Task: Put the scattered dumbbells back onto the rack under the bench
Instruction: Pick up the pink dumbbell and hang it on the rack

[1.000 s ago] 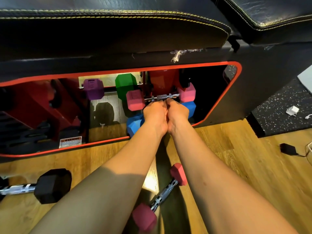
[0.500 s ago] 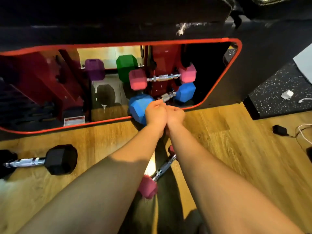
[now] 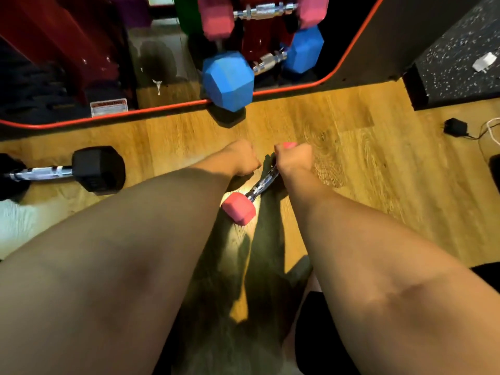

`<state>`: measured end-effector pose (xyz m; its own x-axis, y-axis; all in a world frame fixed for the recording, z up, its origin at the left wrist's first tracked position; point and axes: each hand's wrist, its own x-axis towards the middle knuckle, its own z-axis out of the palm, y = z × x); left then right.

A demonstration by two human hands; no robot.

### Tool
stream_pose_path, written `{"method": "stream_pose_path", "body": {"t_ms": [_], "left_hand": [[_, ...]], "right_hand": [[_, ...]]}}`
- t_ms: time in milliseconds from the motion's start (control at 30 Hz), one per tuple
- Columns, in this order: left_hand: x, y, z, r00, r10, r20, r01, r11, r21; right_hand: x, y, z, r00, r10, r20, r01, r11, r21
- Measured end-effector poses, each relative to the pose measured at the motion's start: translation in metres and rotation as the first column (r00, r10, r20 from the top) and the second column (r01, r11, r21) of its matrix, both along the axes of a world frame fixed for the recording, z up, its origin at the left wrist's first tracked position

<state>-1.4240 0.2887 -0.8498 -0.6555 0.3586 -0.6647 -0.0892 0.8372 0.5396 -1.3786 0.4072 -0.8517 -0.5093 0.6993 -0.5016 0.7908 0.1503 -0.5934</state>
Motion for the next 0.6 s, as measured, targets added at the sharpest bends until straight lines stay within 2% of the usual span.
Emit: {"method": "stream_pose_path", "body": {"t_ms": [100, 200, 300, 400, 500, 600], "left_hand": [[0.006, 0.003, 0.003, 0.998, 0.070, -0.001, -0.070, 0.997, -0.045], [0.018, 0.015, 0.007, 0.955, 0.296, 0.022, -0.296, 0.955, -0.033], [0.048, 0.029, 0.003, 0.832, 0.493, 0.253, -0.501, 0.865, -0.035], [0.083, 0.042, -0.008, 0.585, 0.633, 0.506, -0.686, 0.719, -0.106], [0.097, 0.052, -0.020, 0.330, 0.726, 0.603, -0.834, 0.524, -0.174], [0.093, 0.056, -0.026, -0.019, 0.734, 0.679, -0.971, 0.150, -0.188]], "right_hand": [[0.025, -0.005, -0.011, 0.995, -0.052, 0.091, 0.050, 0.999, 0.018], [0.038, -0.011, -0.017, 0.985, -0.049, 0.167, 0.048, 0.999, 0.006], [0.037, -0.009, -0.022, 0.977, -0.075, 0.201, 0.097, 0.990, -0.100], [0.032, -0.010, -0.017, 0.978, -0.116, 0.172, 0.159, 0.951, -0.265], [0.029, -0.010, -0.014, 0.970, -0.165, 0.176, 0.223, 0.891, -0.394], [0.028, -0.011, -0.008, 0.963, -0.154, 0.223, 0.243, 0.854, -0.460]]}}
